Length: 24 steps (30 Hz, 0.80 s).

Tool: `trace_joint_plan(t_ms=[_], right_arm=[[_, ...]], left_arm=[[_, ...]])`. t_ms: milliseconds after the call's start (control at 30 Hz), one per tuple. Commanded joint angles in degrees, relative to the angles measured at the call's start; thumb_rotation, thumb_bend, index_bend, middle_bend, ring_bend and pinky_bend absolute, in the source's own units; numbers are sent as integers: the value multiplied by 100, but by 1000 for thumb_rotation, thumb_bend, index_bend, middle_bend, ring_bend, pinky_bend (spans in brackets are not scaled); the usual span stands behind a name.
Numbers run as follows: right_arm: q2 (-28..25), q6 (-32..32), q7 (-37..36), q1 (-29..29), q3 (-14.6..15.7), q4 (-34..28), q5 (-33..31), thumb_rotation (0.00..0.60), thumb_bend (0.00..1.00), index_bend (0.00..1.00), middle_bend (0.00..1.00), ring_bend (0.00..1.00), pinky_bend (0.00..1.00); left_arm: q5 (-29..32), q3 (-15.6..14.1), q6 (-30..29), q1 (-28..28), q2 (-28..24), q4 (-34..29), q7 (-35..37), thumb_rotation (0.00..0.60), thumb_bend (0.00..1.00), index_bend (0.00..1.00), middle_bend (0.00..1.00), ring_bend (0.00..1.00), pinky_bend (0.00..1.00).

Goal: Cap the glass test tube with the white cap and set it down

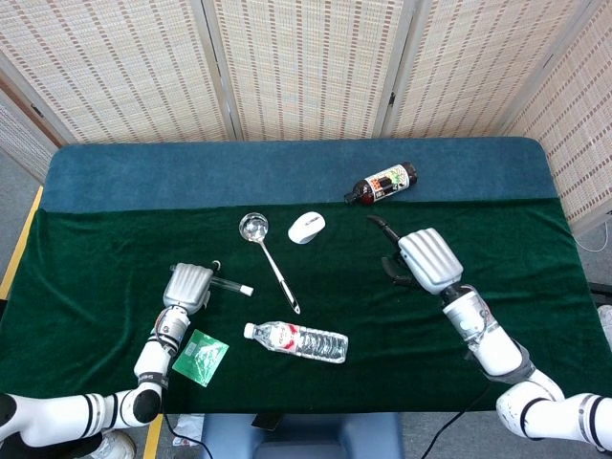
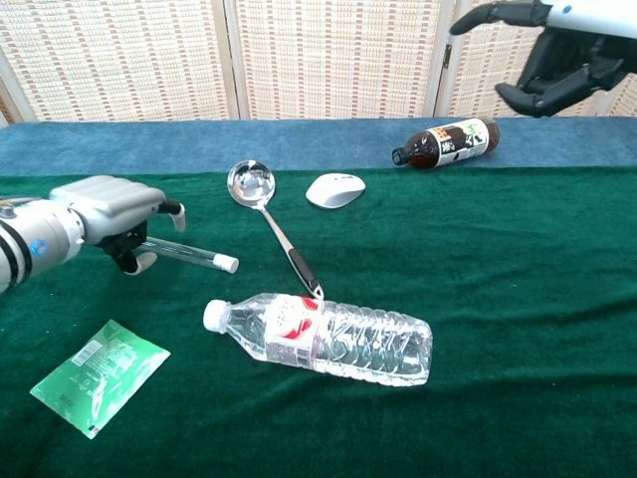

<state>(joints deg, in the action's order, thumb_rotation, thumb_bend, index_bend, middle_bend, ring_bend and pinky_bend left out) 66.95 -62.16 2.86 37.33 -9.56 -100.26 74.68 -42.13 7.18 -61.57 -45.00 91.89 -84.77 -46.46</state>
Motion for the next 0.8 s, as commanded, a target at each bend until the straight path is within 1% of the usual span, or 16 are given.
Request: trace_joint_plan(t_ms=[33, 100, 133, 200, 267, 300, 333, 367, 433, 500, 600, 800], right_arm=[[-242, -114, 197, -202, 113, -74, -65, 526, 615, 85, 974, 1000, 1000], [-356, -258, 417, -362, 193, -72, -122, 528, 614, 93, 891, 1000, 965], [-374, -342, 533, -433, 237, -45, -119, 529, 615, 106, 819, 970, 911], [-414, -511, 724, -617, 354, -4, -120, 532, 614, 142, 661, 837, 756], [-441, -645, 767, -785, 441, 38, -130, 532, 614, 167, 501, 645, 581], [-473, -708, 763, -895, 500, 73, -147, 531, 614, 170, 452, 584, 528], [-493, -764, 741, -978, 536, 103, -151, 530, 614, 172, 368, 478, 438], [-503, -837, 699, -1064, 568, 144, -135, 530, 615, 173, 306, 399, 367], [-502, -1032, 525, -1274, 642, 252, -45, 530, 614, 170, 212, 285, 259], [-503, -1208, 297, -1457, 723, 354, 111, 531, 614, 150, 148, 203, 175], [-447, -1621, -133, -1809, 873, 635, 471, 530, 615, 135, 129, 157, 105], [-348, -2303, -314, -2438, 1031, 826, 653, 531, 615, 135, 130, 149, 99]], left_arm=[[-297, 240, -346, 316, -489, -546, 785, 600, 498, 251, 828, 810, 875], [-655, 265, -584, 548, -765, -756, 1252, 600, 498, 265, 739, 732, 815], [-798, 266, -682, 656, -874, -828, 1460, 600, 498, 270, 704, 700, 785], [-1126, 246, -908, 918, -1104, -958, 1954, 600, 498, 275, 583, 582, 672], [-1413, 206, -1103, 1142, -1285, -1025, 2361, 600, 497, 280, 495, 495, 591], [-1597, 158, -1223, 1290, -1393, -1044, 2606, 600, 497, 284, 465, 464, 564], [-1726, 116, -1310, 1396, -1471, -1054, 2766, 600, 497, 289, 439, 435, 540], [-1849, 69, -1388, 1496, -1552, -1062, 2904, 600, 497, 294, 413, 403, 513], [-2120, -51, -1608, 1738, -1720, -1076, 3164, 600, 497, 295, 370, 350, 468], [-2341, -173, -1776, 1933, -1839, -1078, 3336, 600, 496, 289, 335, 311, 416], [-2729, -371, -2157, 2297, -1980, -1111, 3603, 600, 496, 281, 302, 275, 358], [-3341, -731, -2853, 2917, -2021, -1236, 3693, 600, 497, 276, 297, 262, 226]])
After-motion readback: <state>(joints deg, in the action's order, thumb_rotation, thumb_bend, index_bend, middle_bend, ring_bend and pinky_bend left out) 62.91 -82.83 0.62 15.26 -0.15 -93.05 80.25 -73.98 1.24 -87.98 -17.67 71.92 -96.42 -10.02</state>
